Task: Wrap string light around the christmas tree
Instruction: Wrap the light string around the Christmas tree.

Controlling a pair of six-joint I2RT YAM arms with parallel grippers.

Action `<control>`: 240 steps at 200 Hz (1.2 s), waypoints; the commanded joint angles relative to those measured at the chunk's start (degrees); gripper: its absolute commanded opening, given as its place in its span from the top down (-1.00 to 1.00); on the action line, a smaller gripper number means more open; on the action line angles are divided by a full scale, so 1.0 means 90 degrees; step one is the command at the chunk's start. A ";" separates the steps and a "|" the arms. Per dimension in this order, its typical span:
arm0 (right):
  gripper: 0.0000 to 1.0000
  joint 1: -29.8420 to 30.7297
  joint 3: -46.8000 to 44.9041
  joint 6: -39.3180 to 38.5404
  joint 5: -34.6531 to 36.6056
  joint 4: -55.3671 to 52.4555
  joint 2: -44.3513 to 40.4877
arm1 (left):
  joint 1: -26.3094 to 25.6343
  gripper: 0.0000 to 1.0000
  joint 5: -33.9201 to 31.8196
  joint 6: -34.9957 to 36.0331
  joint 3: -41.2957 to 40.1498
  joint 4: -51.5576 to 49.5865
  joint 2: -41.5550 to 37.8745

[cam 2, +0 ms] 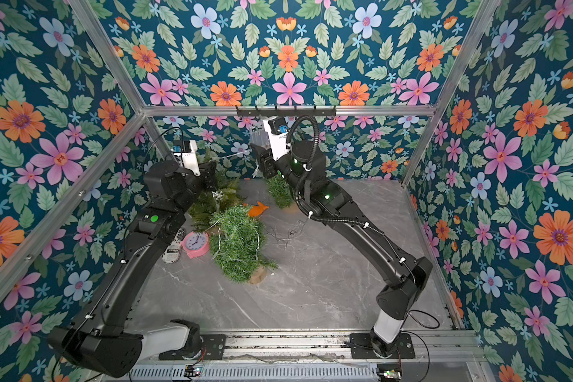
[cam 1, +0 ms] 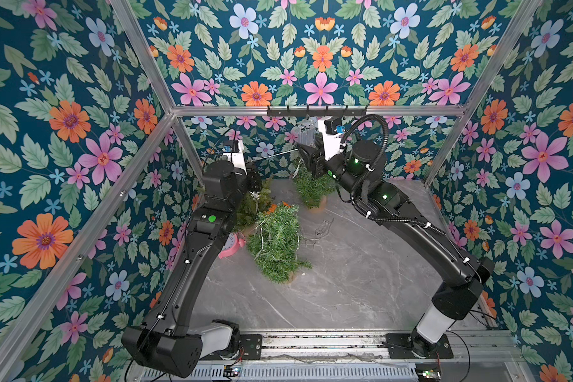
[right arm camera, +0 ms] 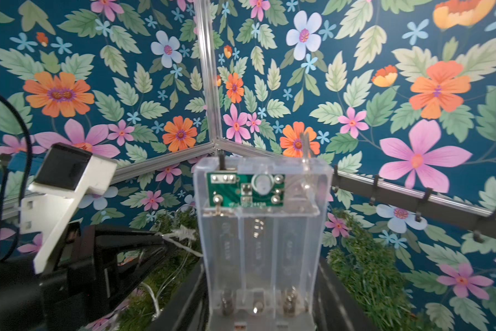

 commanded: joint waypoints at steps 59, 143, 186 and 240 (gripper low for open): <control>0.63 -0.0543 -0.1639 0.0580 0.0551 0.0741 -0.0998 | -0.0006 -0.49 0.1067 -0.0205 0.0024 -0.0045 -0.0144; 0.64 -0.0882 -0.1878 0.0879 0.0581 0.0504 -0.1143 | -0.0006 -0.33 0.2409 -0.0514 -0.0232 -0.0283 -0.0496; 0.64 -0.0880 -0.1199 0.1107 0.0358 0.0500 -0.0784 | -0.0001 -0.48 0.2758 -0.0449 -0.0273 -0.0666 -0.0364; 0.64 -0.0880 -0.1044 0.1112 0.0301 0.0880 -0.0477 | -0.0002 -0.50 0.1967 -0.0589 -0.0337 -0.0546 -0.0755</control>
